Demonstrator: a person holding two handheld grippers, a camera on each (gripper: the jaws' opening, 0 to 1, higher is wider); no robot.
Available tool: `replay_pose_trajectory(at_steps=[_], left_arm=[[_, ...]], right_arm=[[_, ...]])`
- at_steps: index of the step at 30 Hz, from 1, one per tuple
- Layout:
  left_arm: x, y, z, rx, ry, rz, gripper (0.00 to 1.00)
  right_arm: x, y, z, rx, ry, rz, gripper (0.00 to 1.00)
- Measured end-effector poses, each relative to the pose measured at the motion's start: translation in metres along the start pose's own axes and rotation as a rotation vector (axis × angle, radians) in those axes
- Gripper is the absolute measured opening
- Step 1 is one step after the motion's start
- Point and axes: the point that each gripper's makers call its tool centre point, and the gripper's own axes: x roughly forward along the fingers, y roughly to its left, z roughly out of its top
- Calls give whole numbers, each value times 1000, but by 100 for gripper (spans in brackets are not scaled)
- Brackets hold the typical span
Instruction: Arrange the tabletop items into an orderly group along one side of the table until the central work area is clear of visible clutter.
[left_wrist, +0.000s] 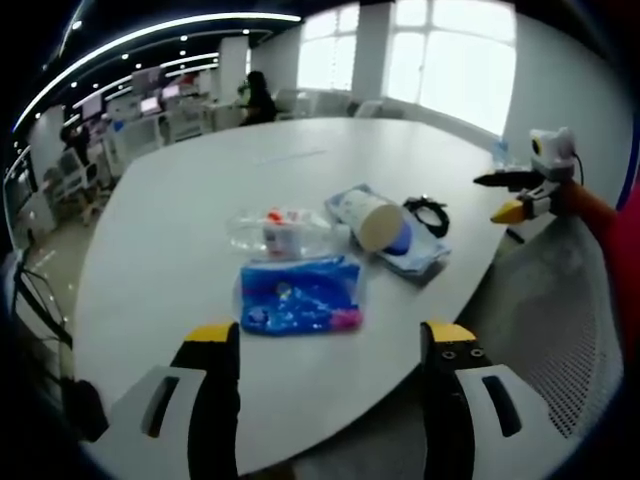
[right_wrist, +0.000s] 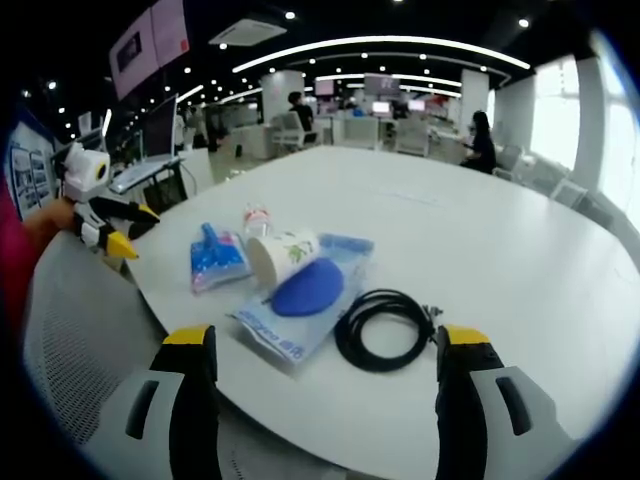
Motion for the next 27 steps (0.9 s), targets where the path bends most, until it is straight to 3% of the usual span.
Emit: replay_pose_trajectory(at_steps=[27], left_arm=[[-1, -2, 2, 1, -7, -17, 69]], right_arm=[[-1, -1, 1, 11, -8, -8, 89]])
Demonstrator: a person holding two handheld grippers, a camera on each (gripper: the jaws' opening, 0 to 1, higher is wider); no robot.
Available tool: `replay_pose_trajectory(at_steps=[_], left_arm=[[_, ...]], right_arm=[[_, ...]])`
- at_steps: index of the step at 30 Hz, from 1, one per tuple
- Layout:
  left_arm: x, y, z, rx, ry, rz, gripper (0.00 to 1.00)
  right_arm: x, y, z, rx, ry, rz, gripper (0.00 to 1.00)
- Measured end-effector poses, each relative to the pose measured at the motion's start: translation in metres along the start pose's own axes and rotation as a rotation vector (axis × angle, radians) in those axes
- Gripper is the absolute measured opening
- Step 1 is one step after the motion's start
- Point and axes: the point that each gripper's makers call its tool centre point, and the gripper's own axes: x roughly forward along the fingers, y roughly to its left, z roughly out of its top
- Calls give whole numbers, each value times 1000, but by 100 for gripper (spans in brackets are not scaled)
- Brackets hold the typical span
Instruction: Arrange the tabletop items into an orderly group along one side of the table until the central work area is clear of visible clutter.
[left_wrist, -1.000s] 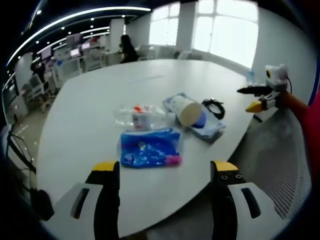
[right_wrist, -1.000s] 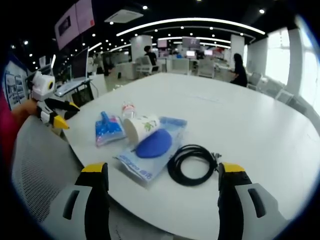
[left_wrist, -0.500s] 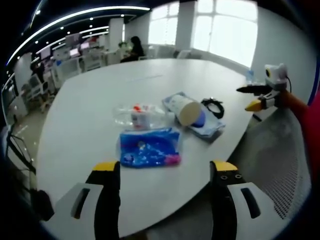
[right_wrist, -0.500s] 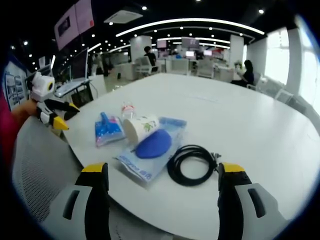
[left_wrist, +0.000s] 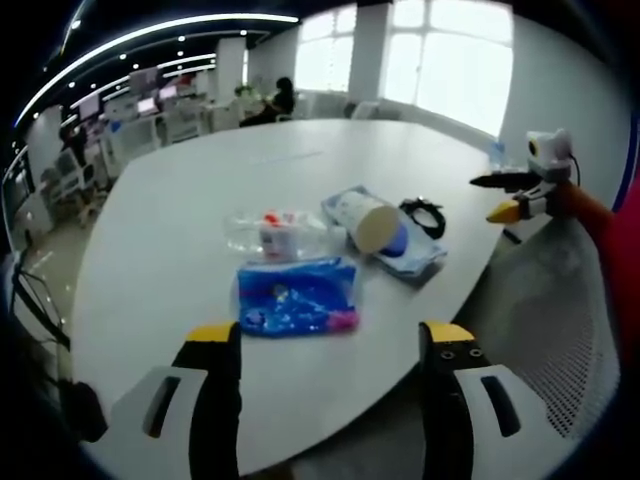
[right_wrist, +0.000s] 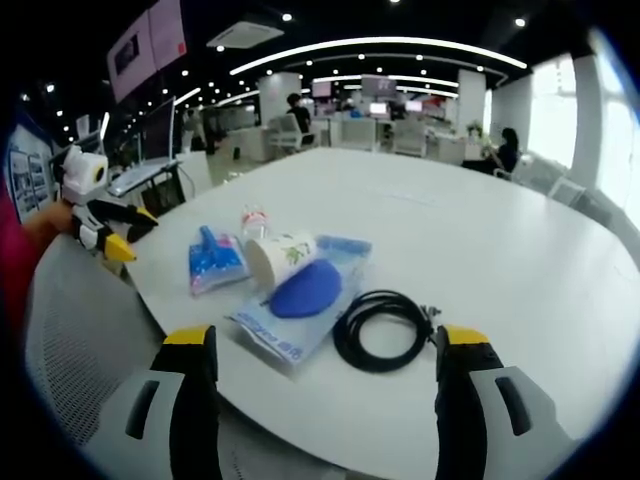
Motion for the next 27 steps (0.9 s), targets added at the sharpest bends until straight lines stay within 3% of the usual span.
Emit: replay_pose_trajectory(at_steps=[13, 17, 20, 27], left_arm=[[0, 2, 8, 41, 3, -13, 68], [4, 4, 19, 78, 2, -35, 68], [7, 10, 31, 159, 15, -43, 68], [18, 22, 67, 276, 13, -73, 67]], right_arm=[[0, 0, 0, 5, -2, -1, 90], [0, 0, 0, 6, -1, 0, 89], [1, 0, 0, 6, -1, 2, 89], [1, 0, 0, 8, -5, 2, 89]])
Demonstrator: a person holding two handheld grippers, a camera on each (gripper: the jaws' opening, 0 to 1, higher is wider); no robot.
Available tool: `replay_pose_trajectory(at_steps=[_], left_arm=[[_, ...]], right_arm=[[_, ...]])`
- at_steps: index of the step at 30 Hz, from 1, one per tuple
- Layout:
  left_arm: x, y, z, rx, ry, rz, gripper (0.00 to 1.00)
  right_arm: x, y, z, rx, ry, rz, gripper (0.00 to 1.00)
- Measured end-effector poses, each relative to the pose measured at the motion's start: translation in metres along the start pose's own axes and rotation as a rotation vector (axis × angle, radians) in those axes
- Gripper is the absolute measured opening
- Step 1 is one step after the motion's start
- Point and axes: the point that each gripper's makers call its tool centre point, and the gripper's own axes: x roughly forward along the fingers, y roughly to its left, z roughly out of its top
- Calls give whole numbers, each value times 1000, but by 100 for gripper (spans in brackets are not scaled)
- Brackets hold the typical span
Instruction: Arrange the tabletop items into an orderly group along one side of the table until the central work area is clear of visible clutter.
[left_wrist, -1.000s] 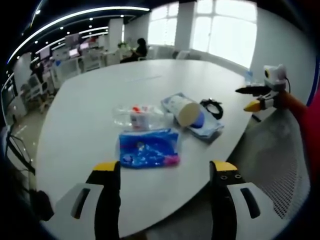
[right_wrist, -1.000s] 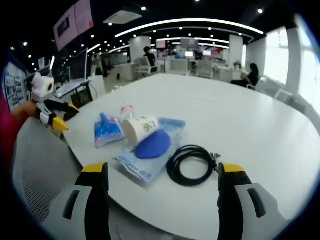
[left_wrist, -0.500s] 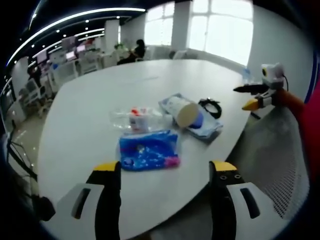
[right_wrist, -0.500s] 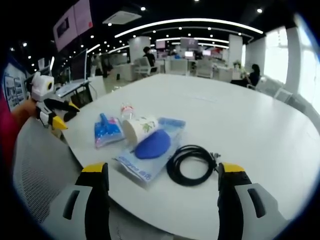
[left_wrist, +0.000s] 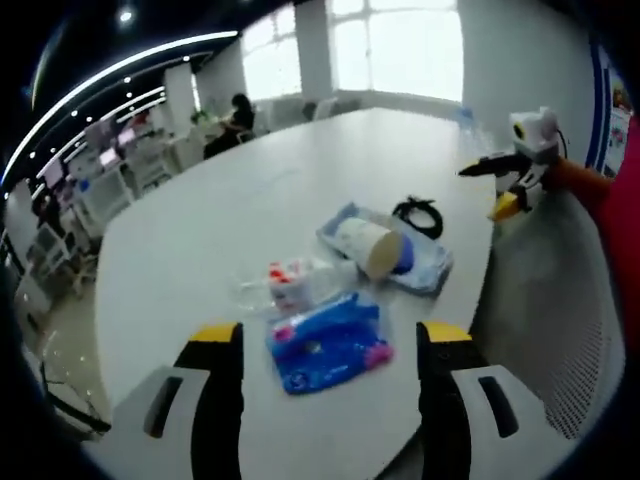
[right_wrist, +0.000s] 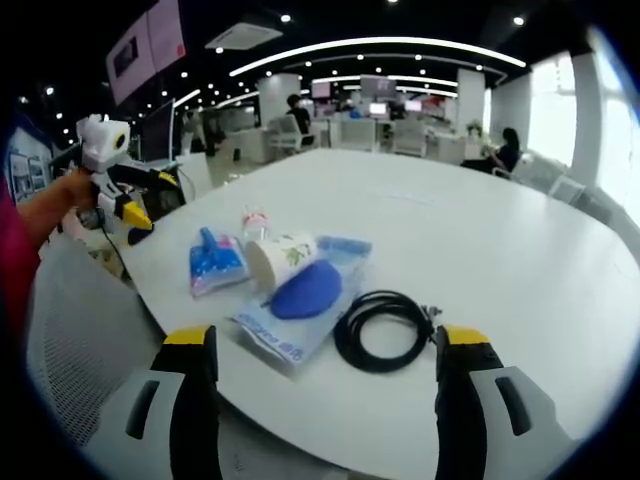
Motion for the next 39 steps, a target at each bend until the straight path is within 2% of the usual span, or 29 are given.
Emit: replay_pose_trajectory(at_steps=[7, 13, 20, 24, 28, 29, 31, 39], left_arm=[[23, 18, 18, 113, 4, -62, 66], [46, 35, 25, 119, 4, -118, 65], [73, 42, 32, 158, -9, -197, 64], [86, 41, 31, 186, 3, -238, 64], [101, 42, 26, 208, 30, -282, 64], [105, 43, 23, 215, 45, -292, 63], [111, 43, 20, 232, 65, -309, 63], [127, 40, 12, 304, 113, -376, 62]], right_arm=[[0, 0, 0, 0, 1, 0, 89], [0, 1, -1, 0, 7, 3, 89], [0, 6, 2, -16, -8, 26, 90], [1, 5, 1, -13, 0, 30, 90], [-2, 13, 15, -26, -73, 68, 90], [-3, 19, 22, -31, -112, 97, 90], [-5, 22, 26, -46, -137, 111, 90], [-4, 29, 26, -57, -134, 142, 90]])
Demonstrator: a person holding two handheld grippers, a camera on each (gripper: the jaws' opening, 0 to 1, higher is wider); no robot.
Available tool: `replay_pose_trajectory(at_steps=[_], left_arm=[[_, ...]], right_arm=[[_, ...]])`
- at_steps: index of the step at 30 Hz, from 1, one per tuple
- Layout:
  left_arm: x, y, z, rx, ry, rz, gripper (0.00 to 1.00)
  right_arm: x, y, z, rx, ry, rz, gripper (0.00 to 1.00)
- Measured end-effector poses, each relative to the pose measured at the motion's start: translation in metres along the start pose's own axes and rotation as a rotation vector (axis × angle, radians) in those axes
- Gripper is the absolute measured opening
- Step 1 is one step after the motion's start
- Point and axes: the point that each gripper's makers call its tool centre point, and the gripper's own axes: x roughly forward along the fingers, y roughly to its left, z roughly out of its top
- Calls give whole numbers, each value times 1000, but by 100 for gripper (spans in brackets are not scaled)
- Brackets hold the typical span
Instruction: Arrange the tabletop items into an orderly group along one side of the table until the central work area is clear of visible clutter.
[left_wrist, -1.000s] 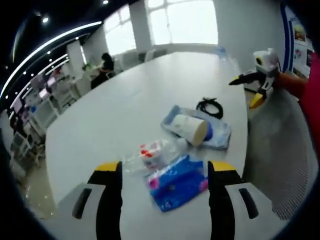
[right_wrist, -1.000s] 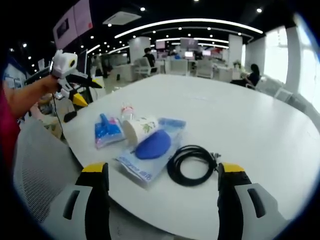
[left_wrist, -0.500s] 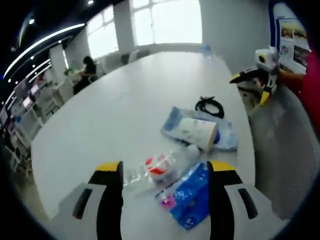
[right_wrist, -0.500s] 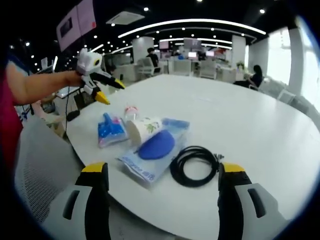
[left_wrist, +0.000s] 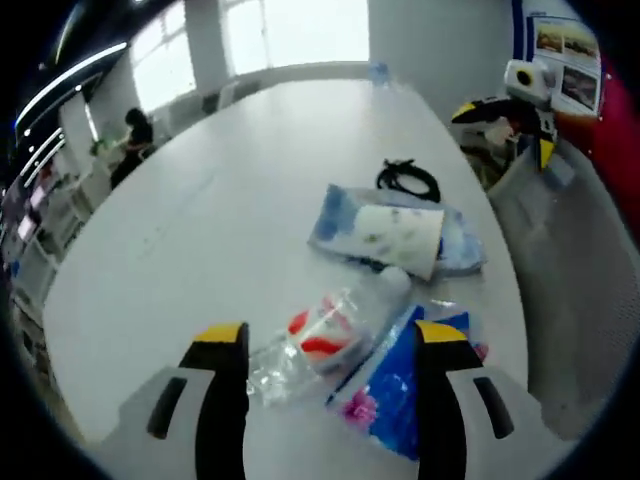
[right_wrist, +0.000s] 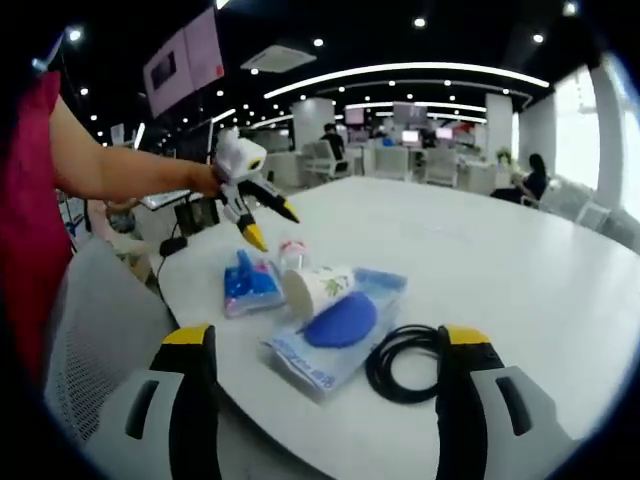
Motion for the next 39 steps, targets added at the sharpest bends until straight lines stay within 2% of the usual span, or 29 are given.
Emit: replay_pose_trajectory(at_steps=[2, 11, 16, 22, 26, 29, 39], left_arm=[[4, -1, -2, 30, 18, -27, 63], [19, 1, -10, 129, 93, -118, 62], [25, 2, -18, 232, 167, -169, 59], [32, 2, -18, 262, 182, -221, 58], [38, -2, -21, 327, 216, -257, 55], [43, -1, -27, 348, 244, -271, 53], [52, -4, -32, 410, 277, -300, 49]], right_arm=[[0, 3, 4, -11, -18, 11, 90], [1, 3, 1, -12, -4, 17, 90], [2, 1, -2, -5, 6, 13, 89], [2, -1, -2, 0, 9, 5, 89], [2, -1, -3, -2, 18, 1, 89], [2, -1, -4, 2, 20, -2, 89], [2, -3, -5, 11, 24, -9, 89]])
